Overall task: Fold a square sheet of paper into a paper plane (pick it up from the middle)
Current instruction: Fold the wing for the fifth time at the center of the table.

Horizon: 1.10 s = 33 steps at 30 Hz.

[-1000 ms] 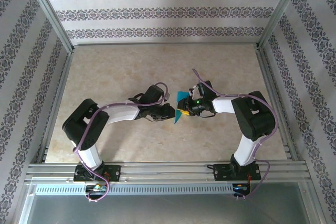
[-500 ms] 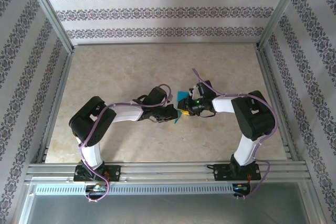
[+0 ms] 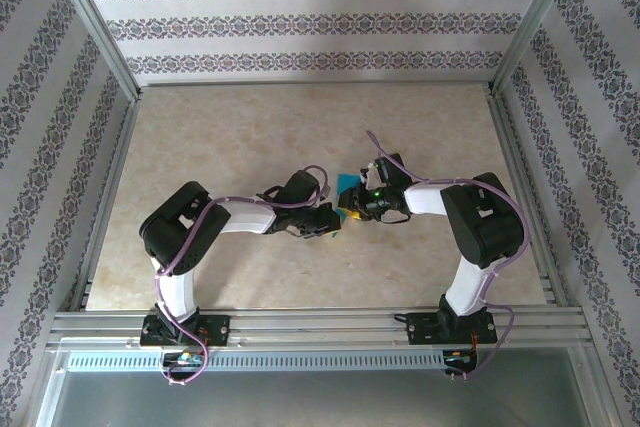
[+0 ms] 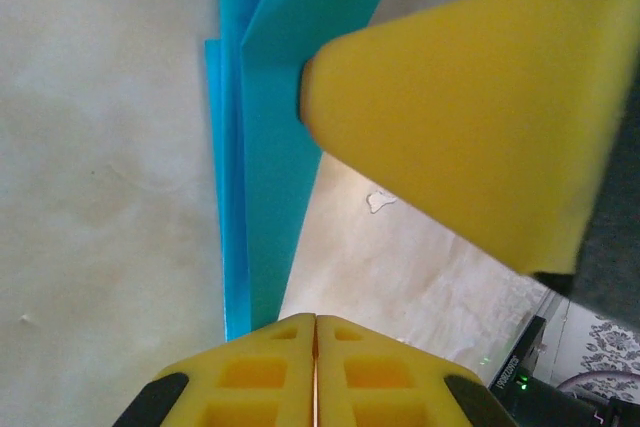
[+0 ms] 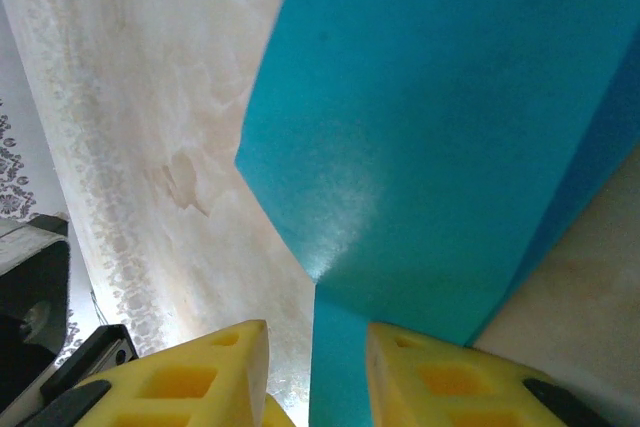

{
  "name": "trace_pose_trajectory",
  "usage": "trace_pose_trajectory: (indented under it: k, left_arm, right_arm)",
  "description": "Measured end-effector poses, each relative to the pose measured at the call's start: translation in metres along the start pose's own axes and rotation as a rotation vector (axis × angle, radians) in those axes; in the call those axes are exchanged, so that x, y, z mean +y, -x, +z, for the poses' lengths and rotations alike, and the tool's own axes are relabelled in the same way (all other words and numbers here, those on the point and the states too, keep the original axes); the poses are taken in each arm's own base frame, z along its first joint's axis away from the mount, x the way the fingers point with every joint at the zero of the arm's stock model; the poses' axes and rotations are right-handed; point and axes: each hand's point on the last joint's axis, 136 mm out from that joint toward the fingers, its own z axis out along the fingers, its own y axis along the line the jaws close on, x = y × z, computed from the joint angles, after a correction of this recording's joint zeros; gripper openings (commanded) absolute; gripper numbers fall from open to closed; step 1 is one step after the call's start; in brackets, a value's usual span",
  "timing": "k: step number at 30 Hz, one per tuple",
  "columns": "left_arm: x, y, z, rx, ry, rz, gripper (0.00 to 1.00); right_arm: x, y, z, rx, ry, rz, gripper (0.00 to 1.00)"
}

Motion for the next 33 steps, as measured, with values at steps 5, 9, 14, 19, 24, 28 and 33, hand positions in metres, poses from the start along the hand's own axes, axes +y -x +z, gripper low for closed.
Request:
trace_pose_trajectory:
  k: [5,9,14,19,24,28,33]
  left_arm:
    - [0.000,-0.002,0.003,0.003,-0.004,0.002,0.09]
    - [-0.001,-0.003,0.004,0.004,-0.007,0.003,0.09]
    - [0.000,-0.003,0.006,0.006,-0.005,-0.001,0.09]
    - [0.003,-0.004,0.008,0.008,0.000,-0.005,0.09]
    - [0.002,-0.004,0.007,0.007,-0.001,-0.003,0.10]
    - [-0.005,-0.002,-0.001,-0.004,-0.003,0.016,0.13]
    - [-0.028,0.008,-0.026,-0.066,-0.034,0.065,0.13]
  right_arm:
    - [0.000,0.000,0.000,0.000,0.000,0.000,0.35]
    - [0.000,0.000,0.000,0.000,0.000,0.001,0.35]
    - [0.000,0.000,0.000,0.000,0.000,0.001,0.35]
    - [0.000,0.000,0.000,0.000,-0.001,0.001,0.35]
    - [0.000,0.000,0.000,0.000,-0.001,0.004,0.35]
    - [0.000,0.000,0.000,0.000,0.000,0.005,0.35]
    - [0.001,0.001,0.000,-0.003,0.002,0.018,0.34]
